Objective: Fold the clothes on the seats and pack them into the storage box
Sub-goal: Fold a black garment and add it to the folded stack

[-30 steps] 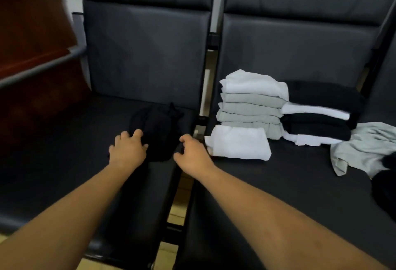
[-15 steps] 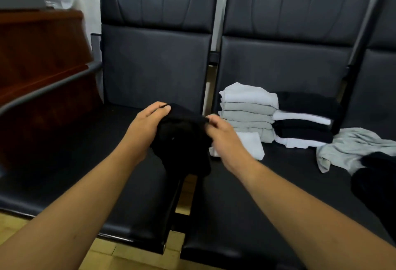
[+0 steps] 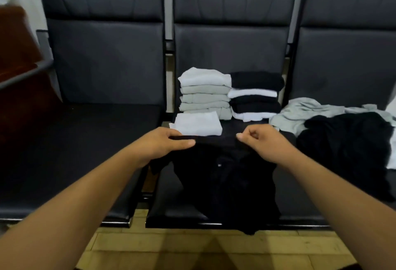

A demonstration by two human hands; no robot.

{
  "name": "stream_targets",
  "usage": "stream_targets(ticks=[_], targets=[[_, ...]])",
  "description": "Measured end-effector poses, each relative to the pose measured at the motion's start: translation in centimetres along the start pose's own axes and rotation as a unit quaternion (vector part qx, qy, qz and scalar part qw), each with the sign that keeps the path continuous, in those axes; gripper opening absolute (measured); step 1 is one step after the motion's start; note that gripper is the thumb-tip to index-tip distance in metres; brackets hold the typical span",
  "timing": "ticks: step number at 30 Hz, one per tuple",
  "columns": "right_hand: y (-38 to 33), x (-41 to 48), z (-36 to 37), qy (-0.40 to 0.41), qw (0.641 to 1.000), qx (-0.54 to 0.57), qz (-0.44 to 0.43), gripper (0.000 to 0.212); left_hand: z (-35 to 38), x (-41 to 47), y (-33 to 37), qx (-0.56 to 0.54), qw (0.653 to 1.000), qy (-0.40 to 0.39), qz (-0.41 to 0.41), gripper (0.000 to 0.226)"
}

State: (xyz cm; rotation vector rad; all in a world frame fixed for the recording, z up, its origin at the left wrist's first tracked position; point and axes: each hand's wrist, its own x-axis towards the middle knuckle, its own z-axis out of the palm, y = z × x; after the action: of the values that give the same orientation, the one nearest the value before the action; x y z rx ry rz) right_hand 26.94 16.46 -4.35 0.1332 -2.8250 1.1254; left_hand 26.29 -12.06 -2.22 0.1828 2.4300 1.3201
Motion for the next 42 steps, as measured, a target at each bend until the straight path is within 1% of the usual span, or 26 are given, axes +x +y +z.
stream_targets(ticks=[1,3,8,9,10,11,12,14,15,16,18,19,22,24,26,27,29,30,31,33,35,37,38,39,40,42], targets=[[0.7,0.1,-0.5,0.002,1.000,-0.010,0.008,0.039,-0.5,0.0,-0.5,0.002,1.000,-0.007,-0.004,0.027],[2.0,0.2,-1.6,0.034,0.999,-0.028,0.031,0.040,-0.8,0.4,-1.1,-0.006,1.000,0.013,-0.005,0.014],[5.3,0.8,-3.9,0.144,0.969,-0.115,0.163,0.047,-0.7,1.4,-1.4,-0.113,0.984,0.132,0.042,0.012],[5.3,0.7,-4.2,0.157,0.966,-0.140,0.152,0.044,-0.4,1.5,-1.1,-0.150,0.979,0.124,0.062,0.012],[5.1,0.8,-4.1,0.157,0.970,-0.151,0.110,0.037,0.0,1.4,-0.6,-0.188,0.974,0.101,0.081,0.013],[4.2,0.5,-3.6,0.136,0.982,-0.121,0.056,0.025,0.6,1.3,0.0,-0.220,0.968,0.068,0.099,0.018],[2.9,0.0,-2.8,0.085,0.995,-0.059,-0.006,0.024,1.3,1.0,0.6,-0.239,0.964,0.031,0.113,0.023],[-0.5,-1.2,-0.8,-0.058,0.992,0.082,-0.074,0.055,2.9,0.5,1.8,-0.226,0.963,-0.042,0.139,0.029],[-1.6,-1.4,0.2,-0.101,0.986,0.096,-0.091,0.058,3.4,0.3,2.3,-0.209,0.964,-0.064,0.150,0.030],[-2.4,-1.5,1.1,-0.126,0.980,0.104,-0.114,0.049,3.8,0.2,2.6,-0.192,0.965,-0.074,0.160,0.030],[-3.0,-1.5,1.5,-0.125,0.979,0.111,-0.117,0.013,3.9,0.5,2.8,-0.162,0.970,-0.062,0.170,0.029],[-2.9,-1.3,1.2,-0.114,0.980,0.122,-0.112,0.003,3.9,0.6,2.8,-0.141,0.974,-0.046,0.169,0.028],[-2.8,-1.4,-0.1,-0.086,0.976,0.185,-0.081,0.010,3.2,1.0,2.3,-0.102,0.982,-0.022,0.159,0.023],[-2.2,-1.6,-1.0,-0.082,0.956,0.277,-0.055,0.013,2.7,1.4,1.3,-0.137,0.978,-0.027,0.154,0.041],[-1.7,-1.8,-1.8,-0.066,0.941,0.332,-0.026,0.020,2.2,1.9,0.4,-0.168,0.973,-0.010,0.158,0.062],[-1.4,-1.8,-2.0,-0.063,0.934,0.350,-0.017,0.021,2.3,2.2,0.2,-0.197,0.966,-0.005,0.168,0.057],[-1.4,-1.9,-2.1,-0.073,0.915,0.398,-0.005,0.021,3.0,2.3,0.5,-0.305,0.935,-0.018,0.182,0.025],[-1.7,-2.0,-2.1,-0.078,0.901,0.427,0.001,0.021,3.5,2.3,0.9,-0.343,0.922,-0.013,0.177,0.017],[-1.9,-1.9,-2.1,-0.076,0.888,0.454,0.003,0.021,3.8,2.4,1.3,-0.354,0.919,0.004,0.173,0.020],[-1.9,-1.5,-2.3,-0.042,0.866,0.498,0.008,0.024,4.1,2.4,2.1,-0.300,0.935,0.068,0.174,0.022],[-1.7,-1.1,-3.1,-0.007,0.831,0.556,0.013,0.032,3.9,1.9,2.8,-0.214,0.951,0.137,0.179,0.020],[-1.2,-0.9,-4.2,0.007,0.787,0.616,0.024,0.042,3.7,1.4,3.2,-0.152,0.951,0.181,0.200,0.022],[-1.0,-0.9,-4.6,0.009,0.777,0.628,0.034,0.044,3.7,1.4,3.2,-0.139,0.949,0.188,0.209,0.024],[-0.7,-0.9,-5.0,0.009,0.782,0.621,0.041,0.044,3.8,1.4,3.1,-0.136,0.949,0.184,0.216,0.028],[-0.4,-1.0,-5.3,0.011,0.800,0.598,0.049,0.040,3.7,1.6,2.9,-0.130,0.953,0.165,0.219,0.030],[0.2,-1.0,-5.6,0.033,0.844,0.531,0.068,0.032,2.9,1.9,2.6,-0.076,0.970,0.083,0.216,0.036]])
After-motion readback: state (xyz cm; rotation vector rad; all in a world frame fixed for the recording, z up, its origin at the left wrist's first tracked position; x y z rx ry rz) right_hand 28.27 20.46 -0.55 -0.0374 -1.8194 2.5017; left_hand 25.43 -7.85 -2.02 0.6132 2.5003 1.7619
